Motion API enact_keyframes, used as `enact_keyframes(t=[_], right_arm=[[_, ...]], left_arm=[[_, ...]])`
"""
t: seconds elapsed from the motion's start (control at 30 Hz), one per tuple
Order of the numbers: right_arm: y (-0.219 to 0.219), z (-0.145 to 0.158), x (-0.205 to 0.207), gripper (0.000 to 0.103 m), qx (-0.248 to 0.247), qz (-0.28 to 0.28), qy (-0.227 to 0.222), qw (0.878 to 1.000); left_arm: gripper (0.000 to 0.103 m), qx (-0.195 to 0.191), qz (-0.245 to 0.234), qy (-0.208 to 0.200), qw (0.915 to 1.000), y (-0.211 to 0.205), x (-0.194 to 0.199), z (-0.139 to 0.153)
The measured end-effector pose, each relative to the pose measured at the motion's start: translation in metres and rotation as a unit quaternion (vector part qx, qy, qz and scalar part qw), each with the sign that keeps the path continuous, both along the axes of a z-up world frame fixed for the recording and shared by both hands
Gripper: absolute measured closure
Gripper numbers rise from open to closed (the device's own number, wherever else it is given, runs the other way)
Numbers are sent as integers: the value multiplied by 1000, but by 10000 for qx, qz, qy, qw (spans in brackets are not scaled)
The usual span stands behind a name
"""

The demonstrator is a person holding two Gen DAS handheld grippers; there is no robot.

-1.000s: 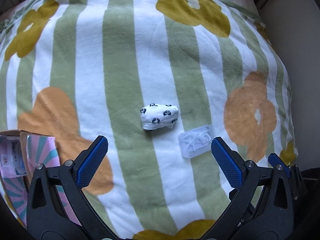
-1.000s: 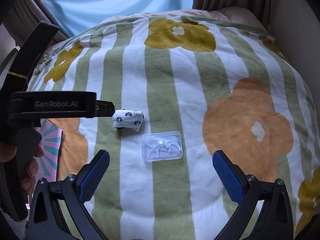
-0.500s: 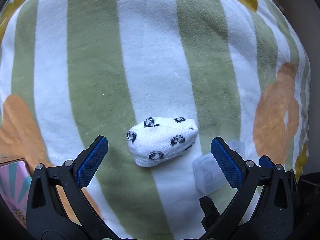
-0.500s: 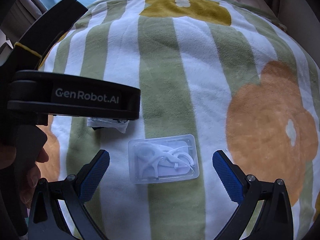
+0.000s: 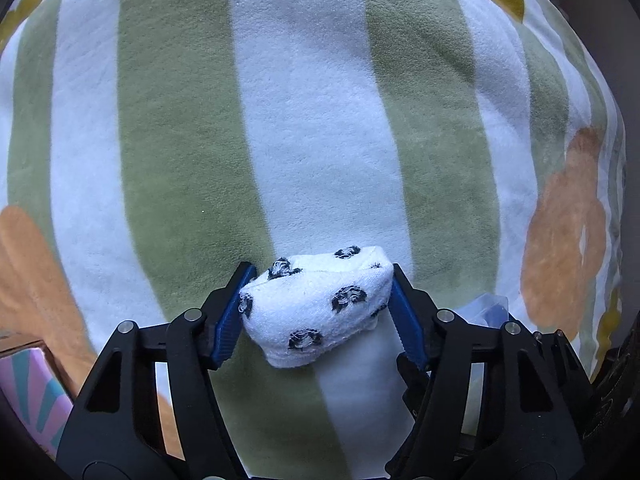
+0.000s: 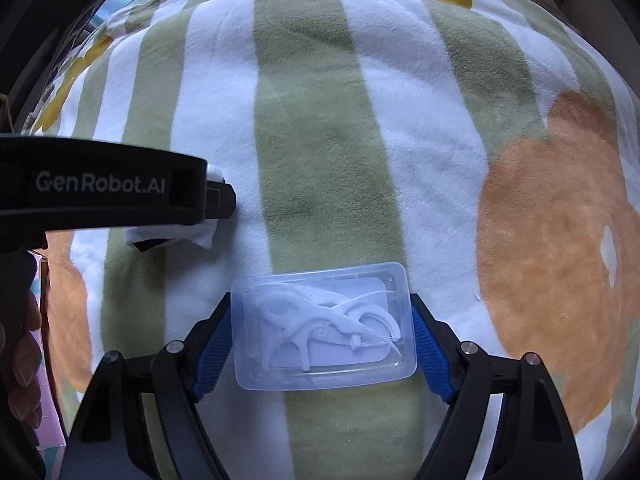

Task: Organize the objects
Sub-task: 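Grasp the white paw-print sock with the left tool while the right tool grasps the floss pick case, then carry the sock and floss pick case into the cardboard box with both tools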

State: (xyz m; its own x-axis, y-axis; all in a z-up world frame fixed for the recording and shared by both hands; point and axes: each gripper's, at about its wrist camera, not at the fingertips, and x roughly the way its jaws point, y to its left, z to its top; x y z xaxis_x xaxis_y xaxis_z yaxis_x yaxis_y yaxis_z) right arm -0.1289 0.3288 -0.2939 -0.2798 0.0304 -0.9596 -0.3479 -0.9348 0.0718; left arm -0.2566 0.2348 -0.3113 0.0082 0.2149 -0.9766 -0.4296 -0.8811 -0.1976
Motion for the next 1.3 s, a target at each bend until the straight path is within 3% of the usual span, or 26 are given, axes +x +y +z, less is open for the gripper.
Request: enact_keyframes(t=[0.27,0.53,0.77,0.93,1.3], right_arm=[[5,12,5,26,56,24,48,10000],[15,41,16,26,105,-28,192,9998],[11,93,39,26,216,34,455,9987],[-10,135,30,26,347,118,667,9971],[-29,210,49,26,329,189,792,9961]], left_arm=[[44,110,-15,99,9999,-6,1,11],[44,235,47,354,9991,-20,1,42],[44,433,205,646,9968,-36,8,91],[44,612,310,958,9930,-52,16,135],[44,729,337,1516,9852,-110,71,222]])
